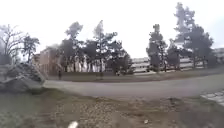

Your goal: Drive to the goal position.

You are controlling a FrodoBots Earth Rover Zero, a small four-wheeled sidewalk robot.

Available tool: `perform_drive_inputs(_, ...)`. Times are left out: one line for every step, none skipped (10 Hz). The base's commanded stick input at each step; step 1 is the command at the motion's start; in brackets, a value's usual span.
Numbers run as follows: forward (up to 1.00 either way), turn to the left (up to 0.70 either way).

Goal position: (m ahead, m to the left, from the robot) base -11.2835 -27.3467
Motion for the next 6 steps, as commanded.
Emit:
perform_drive_inputs(0.00,-0.70)
perform_drive_inputs(0.00,-0.70)
perform_drive_inputs(0.00,-0.70)
perform_drive_inputs(0.00,-0.70)
perform_drive_inputs(0.00,-0.70)
perform_drive_inputs(0.00,-0.70)
